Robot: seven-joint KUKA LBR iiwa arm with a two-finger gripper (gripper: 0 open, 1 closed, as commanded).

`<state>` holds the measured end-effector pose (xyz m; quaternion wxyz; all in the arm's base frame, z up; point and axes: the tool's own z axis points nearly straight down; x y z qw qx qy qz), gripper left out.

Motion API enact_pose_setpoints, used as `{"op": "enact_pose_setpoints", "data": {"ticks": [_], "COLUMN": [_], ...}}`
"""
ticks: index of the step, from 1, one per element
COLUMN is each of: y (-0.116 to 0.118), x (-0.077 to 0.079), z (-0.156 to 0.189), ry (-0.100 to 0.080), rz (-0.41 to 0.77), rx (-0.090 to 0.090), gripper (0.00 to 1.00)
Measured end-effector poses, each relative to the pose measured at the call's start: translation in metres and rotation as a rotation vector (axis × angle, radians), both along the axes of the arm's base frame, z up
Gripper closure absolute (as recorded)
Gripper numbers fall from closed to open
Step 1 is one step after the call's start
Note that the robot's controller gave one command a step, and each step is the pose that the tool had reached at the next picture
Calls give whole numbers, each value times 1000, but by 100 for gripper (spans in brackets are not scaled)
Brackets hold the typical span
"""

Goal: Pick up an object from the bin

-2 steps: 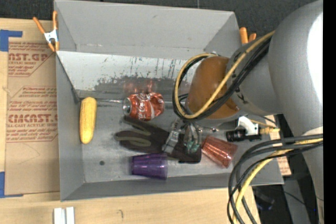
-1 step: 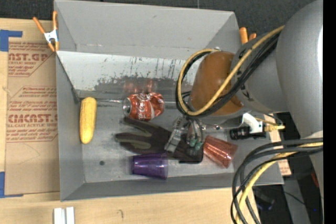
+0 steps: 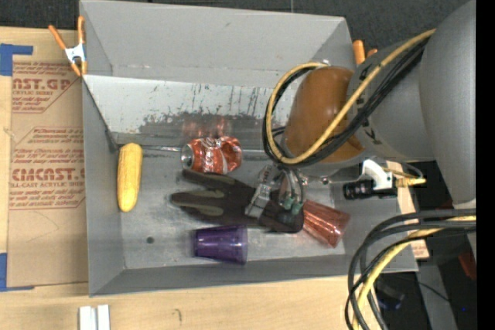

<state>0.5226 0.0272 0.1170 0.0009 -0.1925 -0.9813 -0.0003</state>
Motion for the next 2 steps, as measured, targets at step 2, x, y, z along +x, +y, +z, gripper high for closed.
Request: {"op": "enact_pose_setpoints", "data": {"ticks": [2], "y": [0], "x": [1], "z": [16], "ry": [-3], "rz": [0], "rx": [0], "gripper": [100]}}
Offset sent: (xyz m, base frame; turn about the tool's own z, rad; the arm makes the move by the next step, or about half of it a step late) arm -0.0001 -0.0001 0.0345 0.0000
